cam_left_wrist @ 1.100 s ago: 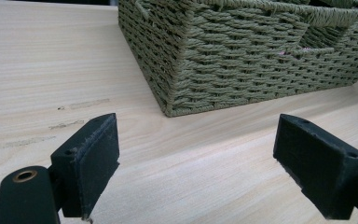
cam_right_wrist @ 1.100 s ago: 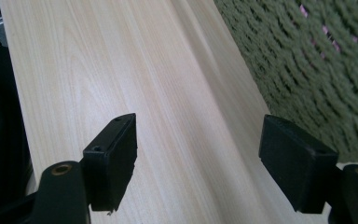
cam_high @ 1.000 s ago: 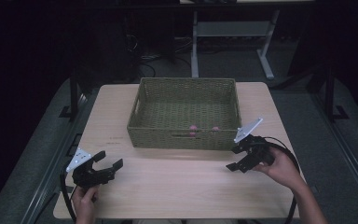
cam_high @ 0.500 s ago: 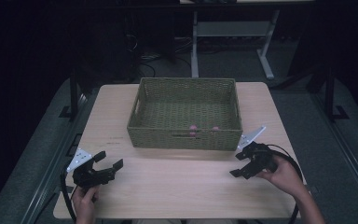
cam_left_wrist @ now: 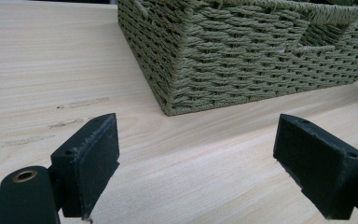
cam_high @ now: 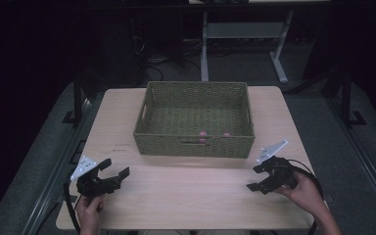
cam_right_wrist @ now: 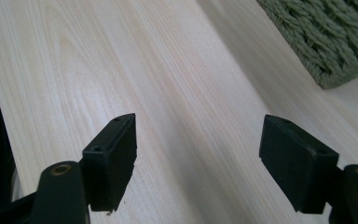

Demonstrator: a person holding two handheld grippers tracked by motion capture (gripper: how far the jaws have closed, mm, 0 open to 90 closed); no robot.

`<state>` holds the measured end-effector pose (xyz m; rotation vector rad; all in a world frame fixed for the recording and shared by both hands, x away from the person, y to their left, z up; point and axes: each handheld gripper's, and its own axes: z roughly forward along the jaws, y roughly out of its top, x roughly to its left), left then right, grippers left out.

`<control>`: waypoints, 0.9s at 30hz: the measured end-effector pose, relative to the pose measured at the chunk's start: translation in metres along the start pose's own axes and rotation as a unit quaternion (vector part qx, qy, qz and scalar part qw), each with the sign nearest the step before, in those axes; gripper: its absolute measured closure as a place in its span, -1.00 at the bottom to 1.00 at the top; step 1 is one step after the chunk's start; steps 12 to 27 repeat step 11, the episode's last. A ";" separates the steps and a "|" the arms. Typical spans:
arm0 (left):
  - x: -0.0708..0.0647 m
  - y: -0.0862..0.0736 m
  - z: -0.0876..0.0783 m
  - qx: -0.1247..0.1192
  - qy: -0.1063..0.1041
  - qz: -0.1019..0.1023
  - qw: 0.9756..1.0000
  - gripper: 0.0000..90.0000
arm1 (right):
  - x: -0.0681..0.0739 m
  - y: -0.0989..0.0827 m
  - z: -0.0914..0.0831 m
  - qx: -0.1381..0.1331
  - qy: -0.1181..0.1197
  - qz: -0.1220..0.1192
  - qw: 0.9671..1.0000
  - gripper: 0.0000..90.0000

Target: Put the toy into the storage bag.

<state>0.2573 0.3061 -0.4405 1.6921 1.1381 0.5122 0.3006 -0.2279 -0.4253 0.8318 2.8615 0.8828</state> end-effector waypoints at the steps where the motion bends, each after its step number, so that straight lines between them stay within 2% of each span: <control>1: 0.000 0.000 0.000 0.000 0.000 0.000 1.000 -0.69 | 0.001 -0.002 -0.001 -0.004 -0.001 0.002 1.000 -0.40; 7: 0.000 0.000 0.001 0.000 -0.001 0.001 1.000 -0.69 | 0.006 -0.007 0.000 -0.010 -0.007 0.008 1.000 -0.40; 11: -0.001 0.001 0.001 0.001 -0.003 0.004 1.000 -0.69 | 0.014 -0.006 0.003 -0.012 -0.013 0.008 1.000 -0.42; 27: -0.001 0.001 0.001 0.001 -0.003 0.004 1.000 -0.69 | 0.014 -0.006 0.003 -0.012 -0.013 0.008 1.000 -0.42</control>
